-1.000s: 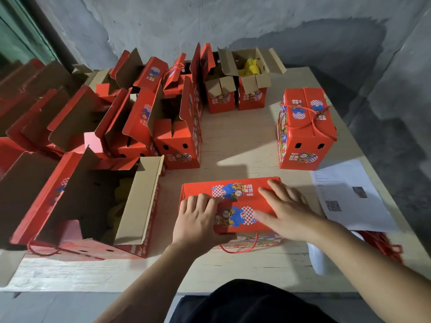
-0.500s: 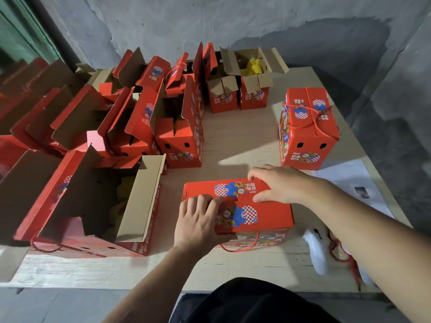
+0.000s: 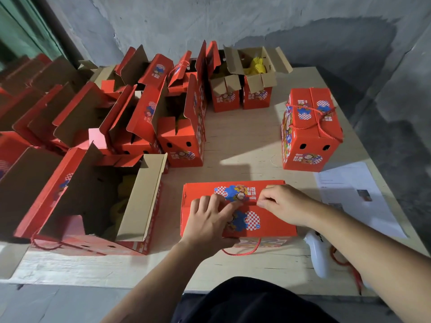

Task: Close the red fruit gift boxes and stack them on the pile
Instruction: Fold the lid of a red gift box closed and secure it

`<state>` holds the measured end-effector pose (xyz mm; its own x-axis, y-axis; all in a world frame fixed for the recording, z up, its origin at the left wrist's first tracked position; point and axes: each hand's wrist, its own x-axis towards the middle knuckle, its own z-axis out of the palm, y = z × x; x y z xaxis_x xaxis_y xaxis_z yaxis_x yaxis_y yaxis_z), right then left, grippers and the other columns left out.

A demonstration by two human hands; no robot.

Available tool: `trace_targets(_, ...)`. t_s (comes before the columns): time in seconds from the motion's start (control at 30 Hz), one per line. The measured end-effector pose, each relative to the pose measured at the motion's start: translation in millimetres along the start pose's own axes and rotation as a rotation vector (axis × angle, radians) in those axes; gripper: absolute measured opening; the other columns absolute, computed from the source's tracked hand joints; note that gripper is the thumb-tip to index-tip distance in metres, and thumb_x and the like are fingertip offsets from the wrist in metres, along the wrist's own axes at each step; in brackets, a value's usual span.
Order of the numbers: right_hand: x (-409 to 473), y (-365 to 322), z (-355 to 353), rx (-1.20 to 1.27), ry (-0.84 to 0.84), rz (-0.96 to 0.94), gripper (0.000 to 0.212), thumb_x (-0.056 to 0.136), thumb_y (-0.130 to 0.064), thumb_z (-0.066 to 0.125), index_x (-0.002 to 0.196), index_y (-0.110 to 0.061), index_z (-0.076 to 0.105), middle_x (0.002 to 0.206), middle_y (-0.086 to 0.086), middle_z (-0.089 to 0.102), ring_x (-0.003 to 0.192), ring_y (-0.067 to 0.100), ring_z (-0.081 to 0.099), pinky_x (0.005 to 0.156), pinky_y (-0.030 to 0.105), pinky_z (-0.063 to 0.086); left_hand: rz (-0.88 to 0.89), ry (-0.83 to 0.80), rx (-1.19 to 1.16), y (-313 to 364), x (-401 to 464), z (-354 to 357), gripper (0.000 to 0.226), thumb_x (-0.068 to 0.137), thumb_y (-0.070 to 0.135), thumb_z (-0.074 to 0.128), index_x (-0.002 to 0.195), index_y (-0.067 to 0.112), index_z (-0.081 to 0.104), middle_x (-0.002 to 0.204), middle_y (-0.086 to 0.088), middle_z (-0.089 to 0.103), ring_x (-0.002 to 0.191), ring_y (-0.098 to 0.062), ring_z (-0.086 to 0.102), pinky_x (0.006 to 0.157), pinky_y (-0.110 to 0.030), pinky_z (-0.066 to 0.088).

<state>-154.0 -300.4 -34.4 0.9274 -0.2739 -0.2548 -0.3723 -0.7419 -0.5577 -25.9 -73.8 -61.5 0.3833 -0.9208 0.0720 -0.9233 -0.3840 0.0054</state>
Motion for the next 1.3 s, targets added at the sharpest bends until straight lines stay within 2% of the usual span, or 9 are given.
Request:
trace_targets(0.1,12.4,6.4,-7.5,0.01,-0.053,0.011,0.006,0.102,-0.03,0.063,0.102,-0.03,0.069,0.088,-0.012,0.065,0.082,0.012,0.061,0.077,0.031,0.049,-0.036,-0.084,-0.013,-0.2,4.6,-1.7,0.093,0.067,0.081,0.068,0.146,0.041,0.039,0.127,0.001,0.047,0.108,-0.027,0.047,0.093,-0.045,0.038)
trace_targets(0.27,34.6,5.3,-25.2,-0.117,-0.18,-0.018,0.059,0.097,-0.033,0.071,0.15,-0.044,0.047,0.108,-0.004,0.046,0.081,0.004,0.049,0.072,0.026,0.039,-0.016,-0.189,0.019,-1.9,14.4,-4.6,0.097,0.072,0.083,0.066,0.148,0.042,0.022,0.137,-0.002,0.04,0.117,-0.028,0.041,0.097,-0.047,0.035)
trace_targets(0.37,44.4,4.0,-26.0,-0.287,-0.269,-0.063,0.061,0.098,-0.039,0.069,0.152,-0.048,0.041,0.109,-0.002,0.04,0.079,0.013,0.047,0.071,0.027,0.036,-0.013,-0.172,0.029,2.7,13.6,-8.6,0.096,0.071,0.077,0.07,0.148,0.04,0.026,0.136,-0.004,0.04,0.114,-0.03,0.041,0.095,-0.046,0.035)
trace_targets(0.47,47.3,0.5,-22.6,-0.443,-0.242,-0.192,0.037,0.094,-0.057,0.066,0.121,-0.04,0.049,0.094,0.007,0.043,0.075,0.025,0.043,0.068,0.039,0.037,0.003,-0.107,0.055,10.9,12.0,-11.4,0.091,0.064,0.064,0.078,0.141,0.036,0.038,0.125,-0.006,0.047,0.106,-0.032,0.047,0.088,-0.047,0.038)
trace_targets(0.63,41.4,-1.1,-24.3,-0.542,-0.141,-0.19,0.088,0.093,-0.036,0.075,0.157,-0.055,0.019,0.128,-0.008,0.038,0.112,0.017,0.035,0.095,0.037,0.044,-0.035,-0.145,-0.013,10.3,12.3,-11.7,0.093,0.073,0.066,0.073,0.149,0.042,0.025,0.133,-0.003,0.039,0.116,-0.03,0.041,0.098,-0.046,0.036)
trace_targets(0.93,28.7,17.8,-21.8,-0.193,-0.084,-0.116,0.06,0.101,-0.036,0.064,0.155,-0.045,0.04,0.155,-0.009,0.048,0.141,0.02,0.046,0.116,0.043,0.039,-0.039,-0.065,-0.022,6.1,5.7,-11.6,0.092,0.07,0.073,0.075,0.145,0.045,0.03,0.131,0.0,0.041,0.112,-0.028,0.044,0.094,-0.046,0.041)
trace_targets(1.1,25.7,26.3,-13.9,-0.127,-0.05,-0.07,0.052,0.105,-0.04,0.056,0.152,-0.055,0.038,0.166,-0.01,0.033,0.154,0.017,0.028,0.126,0.044,0.024,-0.055,-0.094,-0.045,7.7,11.2,-7.9,0.096,0.067,0.071,0.077,0.145,0.038,0.031,0.128,-0.001,0.037,0.11,-0.028,0.041,0.094,-0.045,0.037)
trace_targets(1.23,20.0,31.5,-2.5,-0.078,0.044,-0.105,0.049,0.108,-0.038,0.05,0.155,-0.048,0.037,0.168,-0.007,0.031,0.156,0.015,0.022,0.129,0.04,0.017,-0.076,0.115,-0.062,8.3,1.7,0.9,0.112,0.058,0.071,0.083,0.148,0.022,0.038,0.116,-0.008,0.05,0.101,-0.031,0.05,0.091,-0.048,0.048)
trace_targets(1.3,15.7,33.1,3.2,-0.103,0.08,-0.129,0.05,0.109,-0.036,0.048,0.157,-0.044,0.035,0.169,-0.006,0.027,0.157,0.014,0.019,0.129,0.035,0.013,-0.117,0.196,-0.064,8.8,-5.4,8.0,0.114,0.062,0.077,0.073,0.156,0.022,0.039,0.127,-0.01,0.05,0.114,-0.032,0.043,0.104,-0.053,0.041)
